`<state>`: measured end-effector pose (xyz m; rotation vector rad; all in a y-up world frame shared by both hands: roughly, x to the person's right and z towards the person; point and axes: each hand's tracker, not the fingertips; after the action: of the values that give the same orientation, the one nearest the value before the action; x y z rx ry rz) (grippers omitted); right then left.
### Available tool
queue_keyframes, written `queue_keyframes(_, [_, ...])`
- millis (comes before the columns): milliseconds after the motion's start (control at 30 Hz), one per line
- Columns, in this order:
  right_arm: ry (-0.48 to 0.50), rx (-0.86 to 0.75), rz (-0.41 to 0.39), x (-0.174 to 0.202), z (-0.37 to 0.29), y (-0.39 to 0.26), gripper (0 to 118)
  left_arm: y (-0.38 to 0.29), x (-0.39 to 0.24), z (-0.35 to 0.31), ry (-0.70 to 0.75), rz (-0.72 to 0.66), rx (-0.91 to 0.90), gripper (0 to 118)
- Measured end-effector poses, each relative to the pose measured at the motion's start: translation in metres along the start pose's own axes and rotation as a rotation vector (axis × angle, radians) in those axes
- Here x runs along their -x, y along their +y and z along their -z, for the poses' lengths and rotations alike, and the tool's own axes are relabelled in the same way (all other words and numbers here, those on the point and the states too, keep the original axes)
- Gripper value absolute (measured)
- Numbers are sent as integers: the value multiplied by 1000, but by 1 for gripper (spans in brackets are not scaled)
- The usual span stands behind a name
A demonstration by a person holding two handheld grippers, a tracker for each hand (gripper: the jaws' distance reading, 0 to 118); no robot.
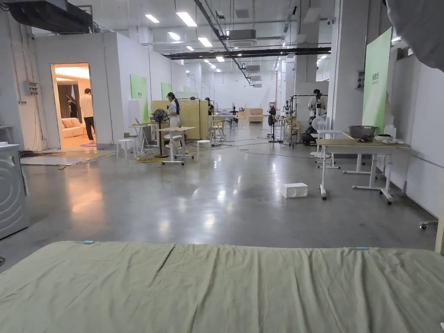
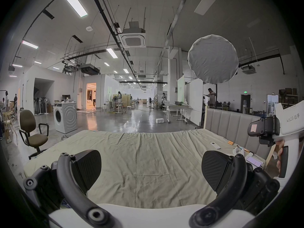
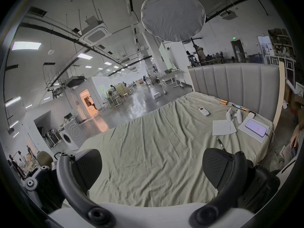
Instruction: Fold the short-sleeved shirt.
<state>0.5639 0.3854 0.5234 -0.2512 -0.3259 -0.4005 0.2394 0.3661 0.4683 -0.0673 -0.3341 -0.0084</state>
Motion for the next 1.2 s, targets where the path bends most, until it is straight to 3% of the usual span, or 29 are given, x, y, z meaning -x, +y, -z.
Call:
queue_keyframes(367, [-59, 34, -56, -2, 11, -13, 118, 0, -3, 0, -8, 9, 5, 118])
queue_keyframes(500, [-138, -27, -154, 8, 8, -19, 118, 1, -3, 0, -3, 12, 3, 118])
queue_keyframes(567, [-80, -84, -230, 6, 9, -22, 118, 2, -3, 0, 2, 13, 1, 118])
queue_keyframes(633, [58, -145, -304, -2, 7, -24, 118, 2, -2, -1, 7, 5, -3, 118])
queue_keyframes(733, [133, -209, -342, -6, -4, -26, 118, 2, -1, -3, 15, 0, -6, 118])
queue_keyframes(833, [152, -255, -398, -1, -9, -26, 118, 1, 0, -2, 26, -14, -5, 118])
queue_keyframes(1200, [154, -231, -387, -3, -5, -25, 118, 2, 3, -5, 43, -11, -19, 118])
